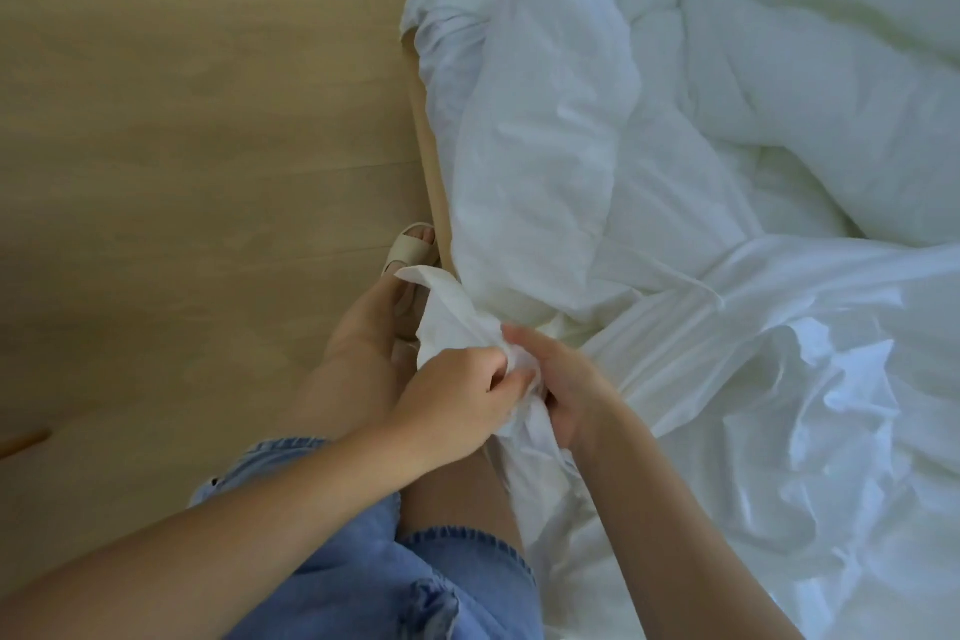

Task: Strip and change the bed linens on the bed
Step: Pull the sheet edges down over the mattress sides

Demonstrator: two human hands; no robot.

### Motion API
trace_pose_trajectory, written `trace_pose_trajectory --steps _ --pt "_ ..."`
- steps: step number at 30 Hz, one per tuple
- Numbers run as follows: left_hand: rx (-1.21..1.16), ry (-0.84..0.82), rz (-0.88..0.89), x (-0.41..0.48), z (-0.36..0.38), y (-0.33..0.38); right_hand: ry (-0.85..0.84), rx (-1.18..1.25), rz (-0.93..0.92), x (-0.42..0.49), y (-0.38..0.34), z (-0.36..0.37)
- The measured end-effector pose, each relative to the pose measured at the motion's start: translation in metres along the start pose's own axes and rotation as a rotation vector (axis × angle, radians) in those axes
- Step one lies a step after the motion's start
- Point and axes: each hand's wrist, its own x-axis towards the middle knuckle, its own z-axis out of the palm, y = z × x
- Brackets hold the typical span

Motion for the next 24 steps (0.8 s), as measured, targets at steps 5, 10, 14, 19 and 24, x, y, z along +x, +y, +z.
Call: trace_pose_trajectory --steps 5,10,14,19,24 --pt "-0.198 -0.105 -0.080 0.003 -0.011 -0.013 -0.215 0.262 -0.285 0.003 0.004 -0.009" --pt "-0.386 -0.112 -0.236 0.022 -0.016 -0.017 -0.400 0.395 -0.288 -0.004 0.010 -0.010" --pt "-0.461 -0.158 -0.167 0.032 -0.011 0.001 -0.242 0.419 -0.253 -0.010 0.007 0.003" --pt "-0.279 -0.233 -0.082 0.026 -0.014 0.008 0.128 0.293 -0.314 -0.010 0.013 0.013" --pt "0.051 -0.287 0.024 0.029 -0.042 0.006 0.095 0.484 -0.308 -0.017 0.013 0.020"
